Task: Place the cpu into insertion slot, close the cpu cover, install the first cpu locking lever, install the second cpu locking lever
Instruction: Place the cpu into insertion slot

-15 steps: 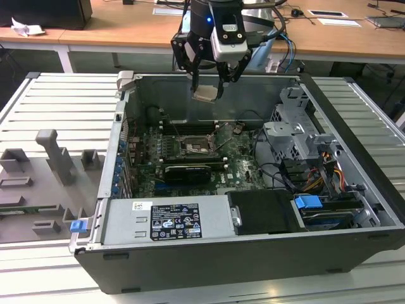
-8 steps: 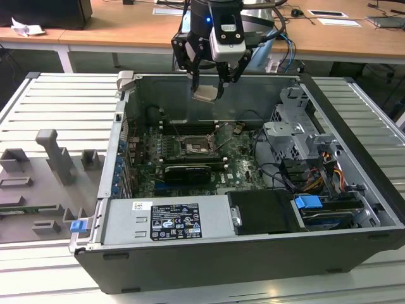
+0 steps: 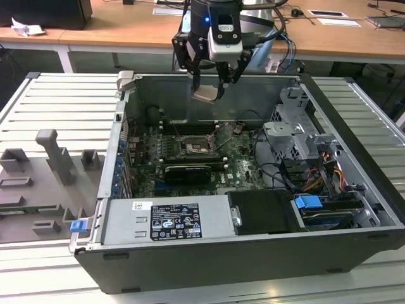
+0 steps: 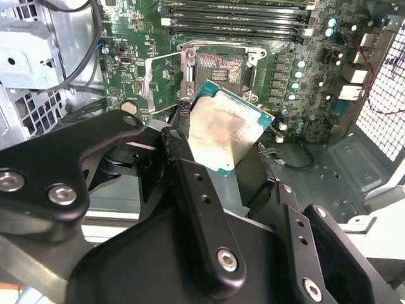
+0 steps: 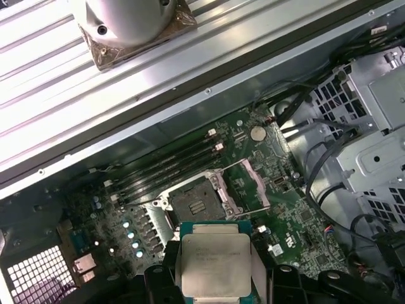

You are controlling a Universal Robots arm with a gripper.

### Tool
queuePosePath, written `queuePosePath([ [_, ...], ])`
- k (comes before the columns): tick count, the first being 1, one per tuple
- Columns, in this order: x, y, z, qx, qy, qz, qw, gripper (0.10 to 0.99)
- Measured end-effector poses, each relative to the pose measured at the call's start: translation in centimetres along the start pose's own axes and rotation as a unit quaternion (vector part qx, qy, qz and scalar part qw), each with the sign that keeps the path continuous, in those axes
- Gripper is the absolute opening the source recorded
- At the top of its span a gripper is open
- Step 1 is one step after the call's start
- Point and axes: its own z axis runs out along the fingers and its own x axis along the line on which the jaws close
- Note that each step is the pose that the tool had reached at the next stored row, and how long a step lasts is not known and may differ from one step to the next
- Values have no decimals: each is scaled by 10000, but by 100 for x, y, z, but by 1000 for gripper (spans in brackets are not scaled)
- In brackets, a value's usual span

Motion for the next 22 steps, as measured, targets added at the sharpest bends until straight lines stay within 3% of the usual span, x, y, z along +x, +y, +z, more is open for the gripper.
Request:
queuePosePath([
  [5, 0, 0, 1, -7, -31, 349, 9994, 533],
  [8, 0, 0, 3, -13, -62, 693, 9976, 533],
  [10, 0, 0, 5, -18, -78, 871, 9962, 533],
  [14, 0, -1, 12, -26, -116, 1303, 9914, 533],
  [16, -1, -1, 20, -27, -126, 1405, 9900, 533],
  [22, -3, -6, 72, -23, -123, 1450, 9894, 533],
])
